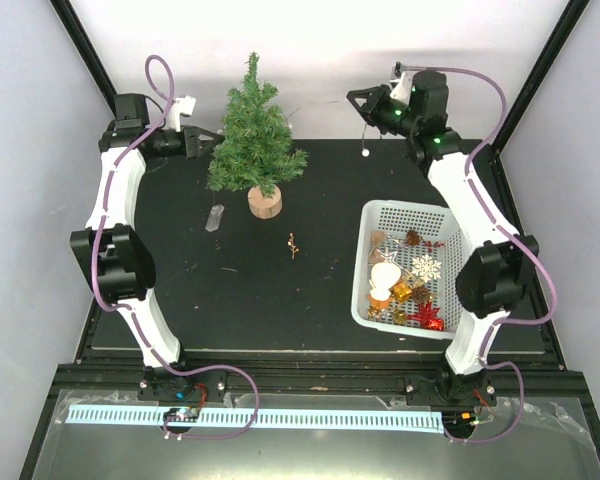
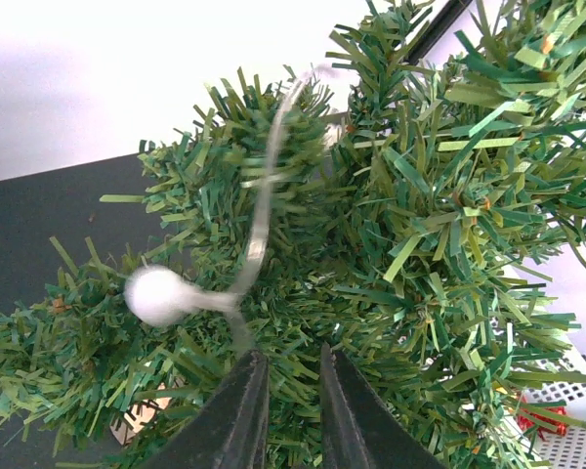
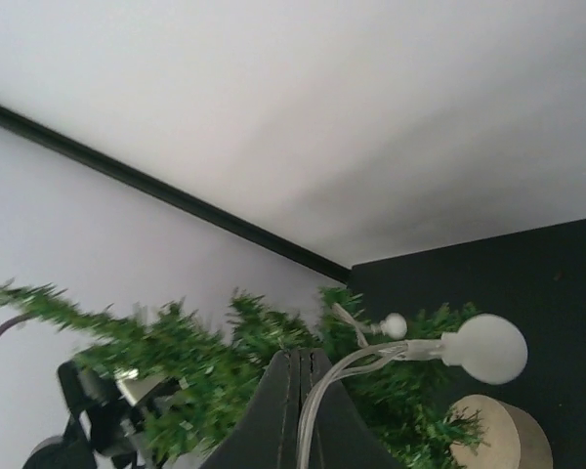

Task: Decorate the small christmas tree

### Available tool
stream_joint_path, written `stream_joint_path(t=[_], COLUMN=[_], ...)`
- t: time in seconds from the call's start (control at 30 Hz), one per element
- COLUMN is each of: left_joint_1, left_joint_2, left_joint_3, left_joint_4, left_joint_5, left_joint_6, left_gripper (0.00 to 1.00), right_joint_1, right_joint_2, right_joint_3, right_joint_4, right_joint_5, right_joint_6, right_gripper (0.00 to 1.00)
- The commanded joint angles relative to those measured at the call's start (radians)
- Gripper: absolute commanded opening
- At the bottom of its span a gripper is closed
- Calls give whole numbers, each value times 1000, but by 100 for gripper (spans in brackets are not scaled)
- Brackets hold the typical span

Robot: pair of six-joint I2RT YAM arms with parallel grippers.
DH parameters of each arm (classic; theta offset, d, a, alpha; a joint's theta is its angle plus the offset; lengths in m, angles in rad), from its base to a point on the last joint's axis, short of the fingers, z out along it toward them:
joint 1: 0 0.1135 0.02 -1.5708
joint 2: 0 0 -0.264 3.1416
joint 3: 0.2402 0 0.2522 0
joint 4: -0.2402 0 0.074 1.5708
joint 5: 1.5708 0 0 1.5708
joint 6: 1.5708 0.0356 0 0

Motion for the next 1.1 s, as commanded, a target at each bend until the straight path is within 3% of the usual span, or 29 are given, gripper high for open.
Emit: stream_joint_path(t=[0.0,0.23,0.57,0.77,0.93,1.07], left_joint_1=[-4,-24,46,56,52,12], left_joint_2=[9,16,-95,-192,-270,-289], left_joint_3=[23,50,48,47,41,57], left_joint_4=[2,-61,-22,-41,-108,-290], left_joint_5=[24,1,-83,-105,22,183], left_joint_6=[5,39,47,107,183,353], left_gripper=[19,23,61,79,85,84], right_joint_1=[30,144,242,303,353,376], right_joint_2=[-55,-75,-102,-92,-69,-20], right_joint_3=[56,99,124,168,238,344], right_joint_4=[-122,-309,-497,-638,-700,-720], right_joint_5=[-33,-8,70,66,20,-50], right_joint_6=[-115,-209,-292,-338,-346,-318], right_gripper=[1,1,1,1,1,1])
